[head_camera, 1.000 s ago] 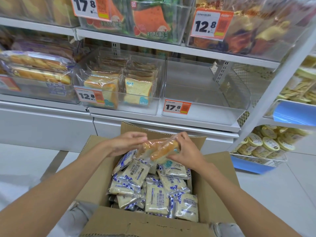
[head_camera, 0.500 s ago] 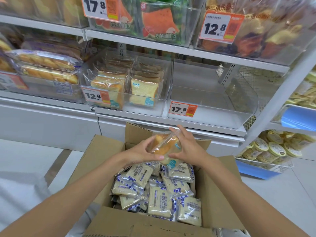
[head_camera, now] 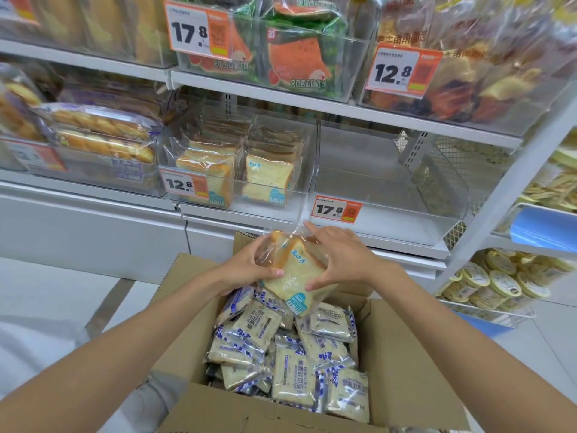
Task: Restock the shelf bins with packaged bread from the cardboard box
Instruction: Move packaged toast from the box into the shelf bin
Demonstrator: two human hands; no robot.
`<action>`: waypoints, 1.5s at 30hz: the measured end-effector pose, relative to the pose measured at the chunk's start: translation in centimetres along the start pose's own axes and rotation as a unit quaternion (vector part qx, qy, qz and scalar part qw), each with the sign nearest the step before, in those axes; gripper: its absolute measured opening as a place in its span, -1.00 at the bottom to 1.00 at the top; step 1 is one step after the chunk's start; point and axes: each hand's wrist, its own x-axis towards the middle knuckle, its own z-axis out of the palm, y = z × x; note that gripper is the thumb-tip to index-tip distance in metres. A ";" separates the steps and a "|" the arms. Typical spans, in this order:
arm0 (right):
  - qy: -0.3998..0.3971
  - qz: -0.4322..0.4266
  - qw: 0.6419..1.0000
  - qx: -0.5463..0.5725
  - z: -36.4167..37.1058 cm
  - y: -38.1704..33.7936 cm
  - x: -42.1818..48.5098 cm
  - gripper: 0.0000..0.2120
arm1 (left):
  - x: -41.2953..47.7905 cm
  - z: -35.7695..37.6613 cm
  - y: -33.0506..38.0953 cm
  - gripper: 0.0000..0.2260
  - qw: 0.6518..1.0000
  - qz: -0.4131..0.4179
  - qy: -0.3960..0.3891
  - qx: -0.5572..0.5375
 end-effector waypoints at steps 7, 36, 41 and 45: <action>0.144 -0.016 0.988 0.057 -5.6 -2.3 2.2 -0.20 | 0.4 -4.0 5.0 -0.01 0.979 0.073 0.051 0.181; 0.138 0.041 0.989 0.034 -12.8 0.5 14.2 -0.14 | 9.4 -11.7 12.9 -0.11 0.955 0.128 0.097 0.251; 0.112 0.048 0.993 -0.003 -12.5 0.4 13.9 -0.25 | 8.8 -15.8 13.2 -0.16 0.917 0.077 0.044 0.389; 0.069 0.024 0.997 -0.005 -12.0 -0.6 15.0 -0.65 | 8.2 -18.5 10.8 -0.47 0.920 0.068 0.093 0.375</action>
